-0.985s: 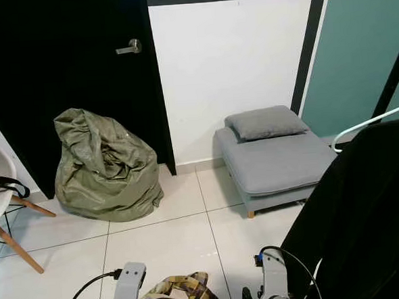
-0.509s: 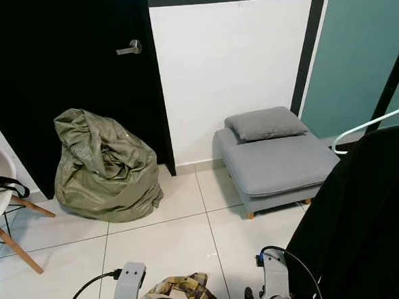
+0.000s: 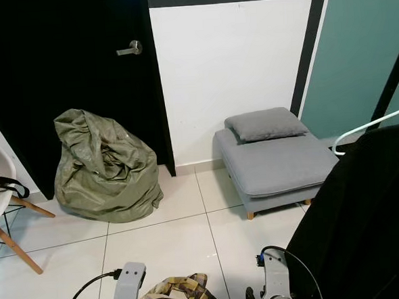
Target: Hang hanger
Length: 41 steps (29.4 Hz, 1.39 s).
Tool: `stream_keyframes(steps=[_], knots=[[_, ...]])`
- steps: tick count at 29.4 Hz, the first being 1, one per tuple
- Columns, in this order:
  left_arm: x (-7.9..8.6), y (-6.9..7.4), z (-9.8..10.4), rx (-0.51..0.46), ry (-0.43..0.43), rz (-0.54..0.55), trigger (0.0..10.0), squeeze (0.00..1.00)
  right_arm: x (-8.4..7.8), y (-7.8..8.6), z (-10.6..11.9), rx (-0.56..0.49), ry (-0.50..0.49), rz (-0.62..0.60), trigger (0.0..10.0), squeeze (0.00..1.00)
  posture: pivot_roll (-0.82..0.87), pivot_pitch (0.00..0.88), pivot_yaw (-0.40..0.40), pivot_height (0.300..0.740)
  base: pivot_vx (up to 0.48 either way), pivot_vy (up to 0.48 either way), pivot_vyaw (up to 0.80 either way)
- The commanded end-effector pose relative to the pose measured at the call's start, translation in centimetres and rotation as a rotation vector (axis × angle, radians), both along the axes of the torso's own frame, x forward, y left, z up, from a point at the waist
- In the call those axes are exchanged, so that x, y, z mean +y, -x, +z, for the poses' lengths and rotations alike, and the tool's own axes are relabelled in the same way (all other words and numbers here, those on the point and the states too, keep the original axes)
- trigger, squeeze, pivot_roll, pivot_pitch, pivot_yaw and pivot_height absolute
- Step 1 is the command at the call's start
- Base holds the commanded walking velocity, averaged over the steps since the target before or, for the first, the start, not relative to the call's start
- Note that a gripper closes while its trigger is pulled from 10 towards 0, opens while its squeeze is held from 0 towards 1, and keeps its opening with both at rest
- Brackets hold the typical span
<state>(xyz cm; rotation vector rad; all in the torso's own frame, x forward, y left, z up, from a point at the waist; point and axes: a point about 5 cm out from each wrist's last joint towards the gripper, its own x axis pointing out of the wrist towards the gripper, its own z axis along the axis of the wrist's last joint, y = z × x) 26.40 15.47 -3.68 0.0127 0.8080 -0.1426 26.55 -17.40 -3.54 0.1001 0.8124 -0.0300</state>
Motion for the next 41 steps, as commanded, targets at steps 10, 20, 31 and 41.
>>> stream_keyframes(steps=[10, 20, 31, 41], knots=[[0.4, 0.0, 0.0, 0.007, -0.017, 0.003, 10.0, 0.0, 0.0, 0.3, -0.3, 0.031, -0.006, -0.009, 10.0, 0.38, 0.06, 0.066, -0.006, 0.74, 0.0, 0.0, 0.0], [0.2, -0.1, 0.1, 0.002, -0.02, -0.001, 10.0, 0.0, -0.3, 0.3, -0.3, 0.048, 0.028, -0.002, 10.0, 0.45, 0.05, 0.067, -0.057, 0.74, 0.0, 0.0, 0.0], [0.5, 0.4, -0.2, -0.027, -0.055, 0.0, 10.0, 0.0, -1.0, 0.7, -0.4, 0.038, 0.025, 0.015, 10.0, 0.38, 0.07, 0.075, -0.06, 0.74, 0.0, 0.0, 0.0], [0.5, -0.1, 0.4, -0.093, -0.102, -0.045, 10.0, 0.0, -1.8, 0.3, 0.2, 0.001, -0.151, -0.147, 10.0, 0.0, 0.08, 0.108, -0.03, 0.74, 0.0, 0.0, 0.0]])
